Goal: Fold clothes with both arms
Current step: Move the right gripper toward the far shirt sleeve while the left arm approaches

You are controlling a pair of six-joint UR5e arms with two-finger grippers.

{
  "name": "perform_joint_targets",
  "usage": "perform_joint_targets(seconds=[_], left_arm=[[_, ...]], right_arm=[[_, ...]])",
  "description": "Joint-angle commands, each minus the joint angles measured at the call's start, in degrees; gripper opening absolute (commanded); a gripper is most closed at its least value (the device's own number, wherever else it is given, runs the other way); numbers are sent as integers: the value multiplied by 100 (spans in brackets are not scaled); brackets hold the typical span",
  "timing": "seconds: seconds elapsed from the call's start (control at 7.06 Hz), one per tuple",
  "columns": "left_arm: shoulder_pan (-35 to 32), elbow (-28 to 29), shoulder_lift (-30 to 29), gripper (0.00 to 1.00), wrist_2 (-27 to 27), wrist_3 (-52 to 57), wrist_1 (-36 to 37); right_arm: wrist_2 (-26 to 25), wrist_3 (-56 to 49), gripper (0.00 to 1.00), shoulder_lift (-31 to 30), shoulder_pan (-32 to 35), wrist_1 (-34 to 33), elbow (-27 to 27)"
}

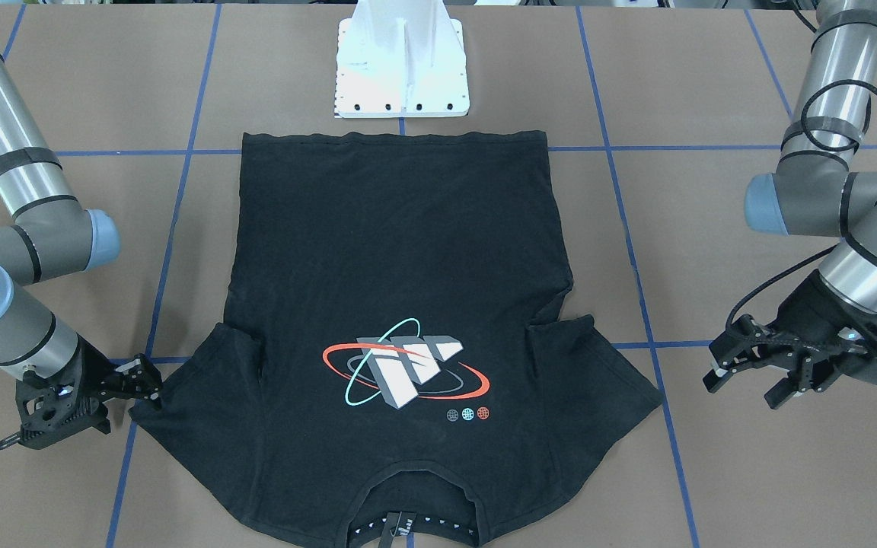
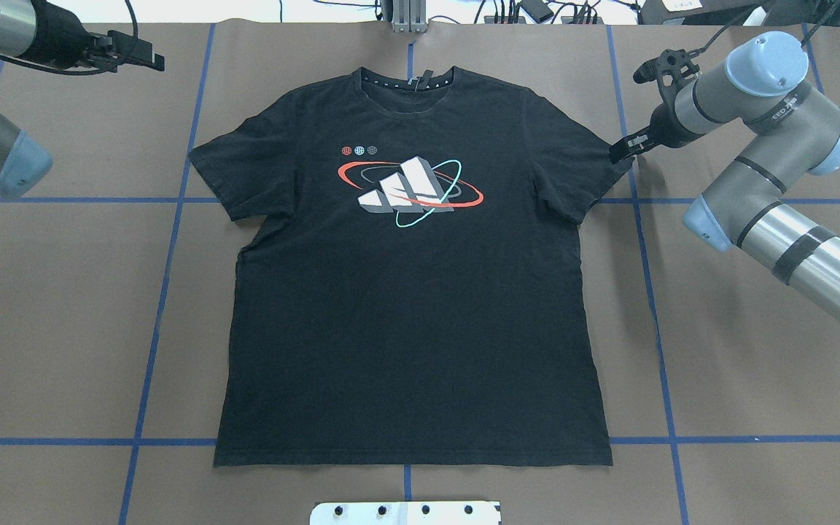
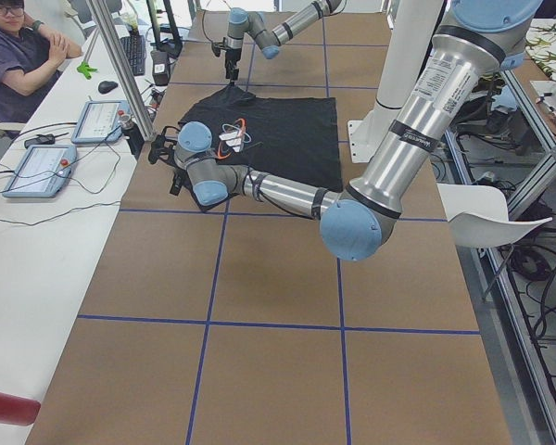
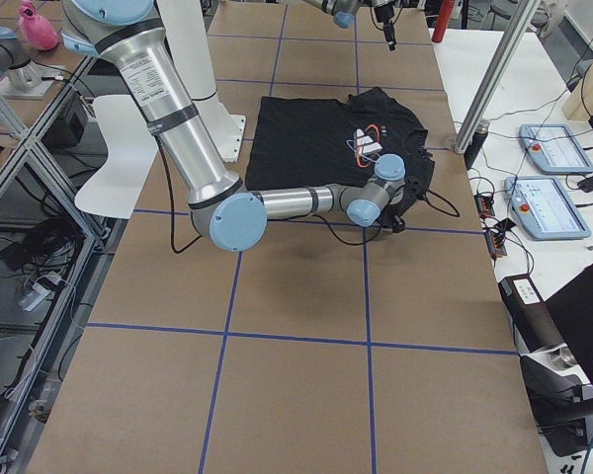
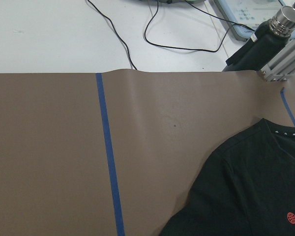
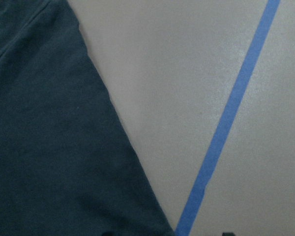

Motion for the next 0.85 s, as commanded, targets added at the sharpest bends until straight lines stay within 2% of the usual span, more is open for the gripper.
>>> perform_joint_targets(seconds=[0.0, 0.14, 0.42, 0.71], left_arm=[[1, 16, -15, 100, -2, -7, 1], [1, 16, -15, 100, -2, -7, 1], [1, 51, -15, 100, -2, 2, 1], [1, 51, -24, 100, -2, -7, 1]], right_arm=[[16, 141, 32, 6, 1, -5, 0], [7, 141, 28, 32, -8, -14, -8], [7, 150, 0, 41, 1, -14, -35], [164, 229, 0, 163, 27, -14, 0]])
